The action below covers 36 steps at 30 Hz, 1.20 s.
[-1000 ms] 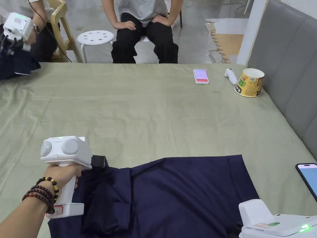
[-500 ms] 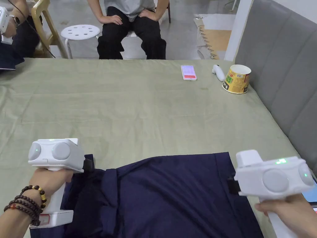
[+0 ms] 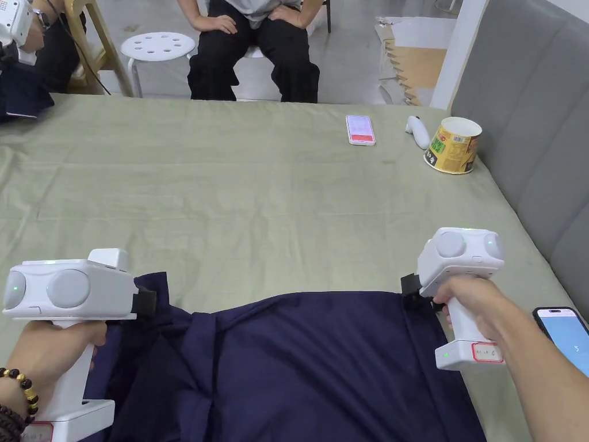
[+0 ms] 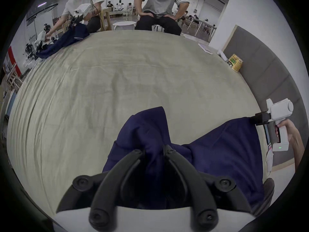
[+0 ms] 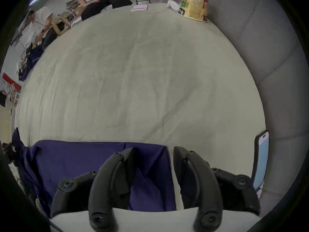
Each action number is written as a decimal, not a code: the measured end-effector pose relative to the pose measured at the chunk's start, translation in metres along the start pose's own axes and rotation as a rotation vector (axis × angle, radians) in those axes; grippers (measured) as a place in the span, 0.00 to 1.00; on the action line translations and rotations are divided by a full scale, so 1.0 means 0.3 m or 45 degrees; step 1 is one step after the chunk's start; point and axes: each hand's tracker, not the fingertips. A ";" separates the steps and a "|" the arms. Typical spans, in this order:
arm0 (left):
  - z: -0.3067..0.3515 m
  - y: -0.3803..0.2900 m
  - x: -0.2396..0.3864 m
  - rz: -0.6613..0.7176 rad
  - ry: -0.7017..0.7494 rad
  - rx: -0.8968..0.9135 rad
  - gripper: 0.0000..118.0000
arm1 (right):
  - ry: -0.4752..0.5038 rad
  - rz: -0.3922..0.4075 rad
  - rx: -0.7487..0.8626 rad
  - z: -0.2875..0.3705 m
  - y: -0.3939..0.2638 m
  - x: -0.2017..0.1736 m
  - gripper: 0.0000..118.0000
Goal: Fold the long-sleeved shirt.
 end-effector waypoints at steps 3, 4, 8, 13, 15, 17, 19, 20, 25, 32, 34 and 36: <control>-0.009 -0.001 0.004 0.005 0.006 -0.003 0.18 | 0.169 0.017 0.010 0.004 -0.003 -0.020 0.01; -0.010 -0.003 0.004 0.009 0.005 -0.004 0.18 | 0.100 0.023 0.000 0.002 -0.016 -0.036 0.01; 0.031 -0.013 0.002 0.032 -0.006 0.026 0.18 | 0.074 0.038 0.064 0.034 -0.028 -0.020 0.01; 0.185 -0.058 -0.004 0.082 -0.083 0.129 0.18 | 0.178 -0.034 0.261 0.232 -0.082 0.058 0.01; 0.258 -0.099 0.002 0.085 -0.112 0.195 0.18 | 0.214 -0.045 0.348 0.344 -0.154 0.068 0.01; 0.327 -0.156 0.005 0.083 -0.130 0.258 0.18 | 0.220 -0.017 0.428 0.431 -0.238 0.086 0.01; 0.389 -0.222 0.010 0.066 -0.137 0.329 0.18 | 0.231 -0.004 0.463 0.506 -0.330 0.105 0.01; 0.417 -0.261 0.013 0.053 -0.128 0.356 0.18 | 0.241 -0.007 0.486 0.538 -0.382 0.115 0.01; 0.504 -0.454 0.002 0.046 -0.124 0.419 0.18 | 0.257 0.017 0.535 0.623 -0.616 0.143 0.01; 0.581 -0.724 -0.017 0.071 -0.119 0.479 0.18 | 0.267 0.035 0.479 0.602 -0.900 0.192 0.01; 0.574 -0.789 -0.026 0.068 -0.130 0.477 0.18 | 0.253 0.026 0.434 0.594 -0.975 0.196 0.01; 0.555 -0.836 -0.041 0.096 -0.139 0.472 0.18 | 0.230 0.027 0.371 0.569 -1.029 0.208 0.01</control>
